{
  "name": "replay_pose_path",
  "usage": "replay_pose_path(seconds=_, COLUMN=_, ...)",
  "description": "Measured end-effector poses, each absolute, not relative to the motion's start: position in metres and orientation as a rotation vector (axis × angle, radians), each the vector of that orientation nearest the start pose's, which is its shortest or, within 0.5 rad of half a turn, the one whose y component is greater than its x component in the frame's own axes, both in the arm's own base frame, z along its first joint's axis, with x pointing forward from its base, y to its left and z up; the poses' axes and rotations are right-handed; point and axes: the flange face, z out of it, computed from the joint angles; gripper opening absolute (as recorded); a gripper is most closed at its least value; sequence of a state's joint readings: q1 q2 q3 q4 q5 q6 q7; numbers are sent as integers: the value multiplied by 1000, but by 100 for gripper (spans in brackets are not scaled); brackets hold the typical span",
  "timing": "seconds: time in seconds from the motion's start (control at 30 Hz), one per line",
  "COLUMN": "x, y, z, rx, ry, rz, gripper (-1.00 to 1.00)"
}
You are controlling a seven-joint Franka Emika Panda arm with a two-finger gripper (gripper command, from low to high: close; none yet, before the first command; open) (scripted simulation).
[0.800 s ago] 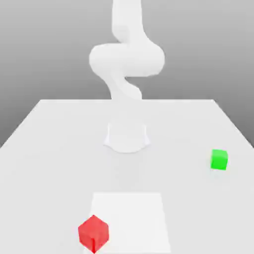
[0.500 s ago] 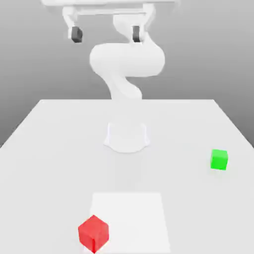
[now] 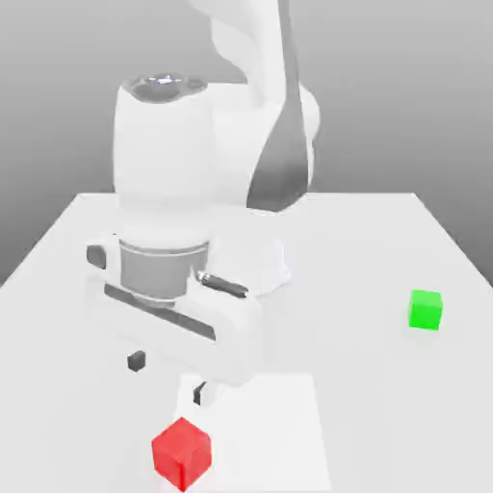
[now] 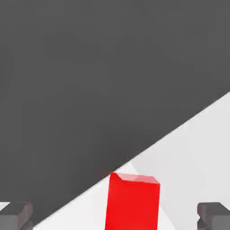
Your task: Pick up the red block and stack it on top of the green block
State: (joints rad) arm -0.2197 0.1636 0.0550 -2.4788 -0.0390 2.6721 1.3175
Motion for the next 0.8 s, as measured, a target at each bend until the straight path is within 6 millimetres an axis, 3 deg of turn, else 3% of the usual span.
replay_pose_path(seconds=0.17, x=470, y=-78, z=160, rx=-2326, ry=2111, rz=-1, gripper=0)
replay_pose_path(seconds=0.2, x=469, y=-78, z=150, rx=-2326, ry=2111, rz=-1, gripper=-100)
replay_pose_path(seconds=0.43, x=469, y=-78, z=149, rx=-2325, ry=2111, rz=-3, gripper=-100)
replay_pose_path(seconds=0.6, x=469, y=-73, z=203, rx=-2328, ry=2105, rz=-1, gripper=-100)
replay_pose_path(seconds=0.7, x=463, y=-6, z=220, rx=-2385, ry=2013, rz=14, gripper=-100)
replay_pose_path(seconds=0.8, x=444, y=74, z=231, rx=-2464, ry=1892, rz=32, gripper=-100)
